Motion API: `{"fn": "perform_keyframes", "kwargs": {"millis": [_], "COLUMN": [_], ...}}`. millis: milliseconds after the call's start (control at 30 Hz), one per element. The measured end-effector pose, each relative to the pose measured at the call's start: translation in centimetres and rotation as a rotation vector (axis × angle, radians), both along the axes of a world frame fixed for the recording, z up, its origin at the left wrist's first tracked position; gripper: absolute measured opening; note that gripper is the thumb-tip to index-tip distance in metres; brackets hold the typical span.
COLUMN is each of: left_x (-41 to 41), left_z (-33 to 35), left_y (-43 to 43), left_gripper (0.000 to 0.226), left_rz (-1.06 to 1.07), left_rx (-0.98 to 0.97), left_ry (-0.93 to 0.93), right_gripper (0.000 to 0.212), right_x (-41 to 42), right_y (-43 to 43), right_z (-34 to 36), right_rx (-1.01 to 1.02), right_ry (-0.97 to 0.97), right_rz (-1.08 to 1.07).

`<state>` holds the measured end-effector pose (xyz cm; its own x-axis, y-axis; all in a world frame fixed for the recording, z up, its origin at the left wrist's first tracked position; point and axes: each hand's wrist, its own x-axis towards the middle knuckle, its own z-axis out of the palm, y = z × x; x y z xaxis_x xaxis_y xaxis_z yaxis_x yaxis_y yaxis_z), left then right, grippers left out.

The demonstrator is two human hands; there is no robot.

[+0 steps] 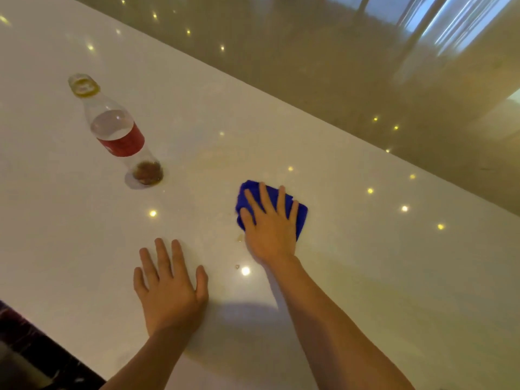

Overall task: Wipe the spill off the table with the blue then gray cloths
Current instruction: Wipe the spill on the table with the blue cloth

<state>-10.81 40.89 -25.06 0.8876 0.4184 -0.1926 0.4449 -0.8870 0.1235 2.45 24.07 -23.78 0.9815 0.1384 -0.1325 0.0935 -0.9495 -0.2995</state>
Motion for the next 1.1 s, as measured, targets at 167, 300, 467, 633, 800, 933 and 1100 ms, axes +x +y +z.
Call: {"fn": "perform_keyframes", "kwargs": {"millis": [167, 300, 467, 633, 800, 933, 1100], "left_x": [-0.1, 0.0, 0.2, -0.3, 0.0, 0.0, 0.1], "left_z": [0.3, 0.4, 0.7, 0.9, 1.0, 0.6, 0.9], "left_y": [0.1, 0.0, -0.2, 0.3, 0.1, 0.1, 0.0], "left_gripper": [0.075, 0.075, 0.075, 0.071, 0.07, 0.07, 0.07], "left_rz": [-0.047, -0.04, -0.03, -0.044, -0.018, -0.009, -0.001], "left_rx": [0.032, 0.026, 0.009, -0.04, -0.06, -0.052, -0.034], "left_ry": [-0.004, -0.001, 0.02, -0.012, -0.021, -0.016, -0.014], "right_gripper": [0.061, 0.062, 0.061, 0.056, 0.059, 0.062, 0.061], "right_x": [-9.6, -3.0, 5.4, -8.8, -14.1, -3.2, 7.9], "right_y": [-4.1, -10.9, -5.2, 0.3, -11.9, -12.1, 1.5], "right_z": [-1.4, -0.5, 0.6, -0.6, -0.2, 0.2, -0.1], "right_rx": [-0.054, -0.134, -0.063, -0.023, -0.106, -0.115, -0.035], "right_ry": [-0.053, -0.031, 0.052, -0.032, 0.013, 0.022, 0.051], "right_rz": [0.5, 0.19, -0.309, 0.277, 0.476, -0.04, -0.139]}}
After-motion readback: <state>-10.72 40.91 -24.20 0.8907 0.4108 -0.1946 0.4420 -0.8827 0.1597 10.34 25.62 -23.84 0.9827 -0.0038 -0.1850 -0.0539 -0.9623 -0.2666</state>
